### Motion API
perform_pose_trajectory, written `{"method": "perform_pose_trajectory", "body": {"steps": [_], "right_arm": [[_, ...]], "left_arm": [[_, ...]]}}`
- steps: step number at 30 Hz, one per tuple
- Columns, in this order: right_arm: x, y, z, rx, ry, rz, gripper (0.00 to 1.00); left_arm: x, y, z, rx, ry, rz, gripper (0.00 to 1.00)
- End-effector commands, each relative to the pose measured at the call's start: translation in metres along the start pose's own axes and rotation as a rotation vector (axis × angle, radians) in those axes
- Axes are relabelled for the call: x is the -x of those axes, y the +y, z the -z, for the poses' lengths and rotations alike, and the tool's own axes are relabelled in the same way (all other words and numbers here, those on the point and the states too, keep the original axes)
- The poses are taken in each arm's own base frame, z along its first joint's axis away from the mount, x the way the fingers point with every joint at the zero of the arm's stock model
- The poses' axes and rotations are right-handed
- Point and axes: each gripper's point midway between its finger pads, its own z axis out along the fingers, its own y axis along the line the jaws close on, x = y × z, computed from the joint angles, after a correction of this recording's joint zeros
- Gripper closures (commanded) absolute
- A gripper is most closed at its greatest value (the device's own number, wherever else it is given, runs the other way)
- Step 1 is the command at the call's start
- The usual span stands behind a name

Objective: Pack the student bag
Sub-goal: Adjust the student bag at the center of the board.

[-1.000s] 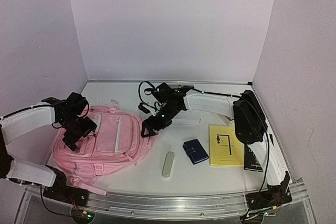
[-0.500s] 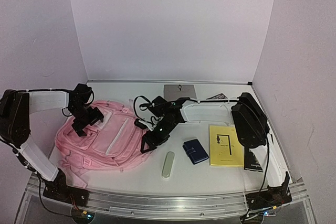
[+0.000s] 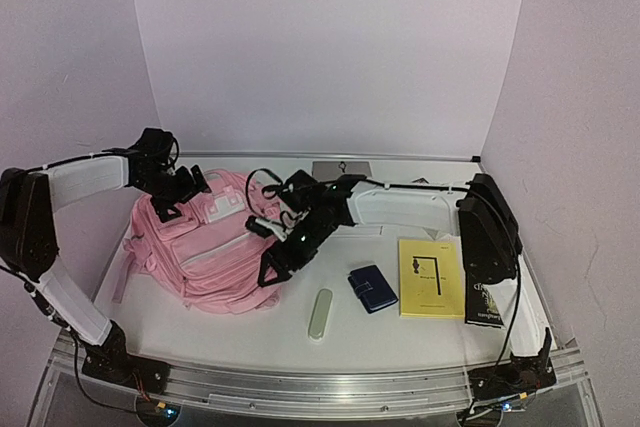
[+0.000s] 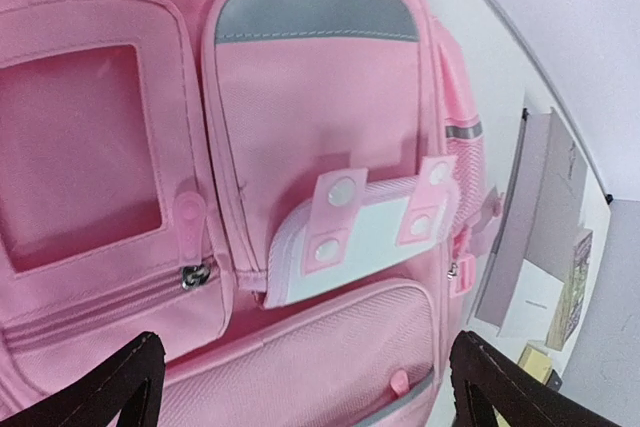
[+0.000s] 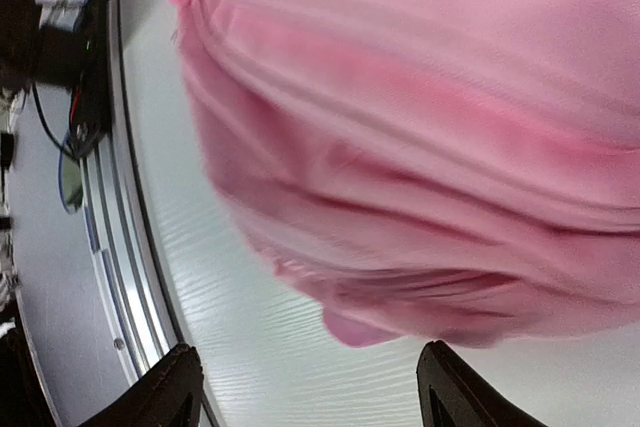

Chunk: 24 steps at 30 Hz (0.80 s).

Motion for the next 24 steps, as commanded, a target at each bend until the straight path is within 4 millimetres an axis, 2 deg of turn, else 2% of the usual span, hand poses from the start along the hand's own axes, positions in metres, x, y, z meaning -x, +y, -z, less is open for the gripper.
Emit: {"method": "perform_pose_trajectory", "body": {"steps": [1,3,7,12,14,18,20,24], "right_arm": [[0.051,-0.062,0.048,-0.122,-0.17,-0.107,0.25],[0.057,-0.077,0.041,-0.159,-0.18,-0.122,0.23],[0.059,-0.093,0.021,-0.164,-0.175,-0.161,0.21],[0.045,-0.097,-0.005,-0.103,-0.129,-0.207,0.22],[0.036,-0.091,-0.013,-0.062,-0.107,-0.226,0.24],[0.017,-0.072,-0.029,0.009,-0.058,-0.239,0.31],[0.01,-0.056,-0.038,0.037,-0.041,-0.224,0.35],[0.004,-0.02,-0.051,0.084,-0.018,-0.169,0.36]], "left_arm": [[-0.005,0.014,0.05,0.038,-0.075,0.024,0.0],[-0.016,0.031,0.057,0.093,-0.073,0.078,0.0],[-0.037,0.066,0.069,0.184,-0.083,0.199,0.0],[-0.06,0.087,0.052,0.241,-0.013,0.282,0.0],[-0.068,0.094,0.038,0.263,0.03,0.294,0.0],[-0.076,0.09,0.009,0.213,0.098,0.294,0.01],[-0.071,0.088,-0.001,0.205,0.096,0.28,0.01],[-0.049,0.082,-0.011,0.192,0.064,0.263,0.02]]}}
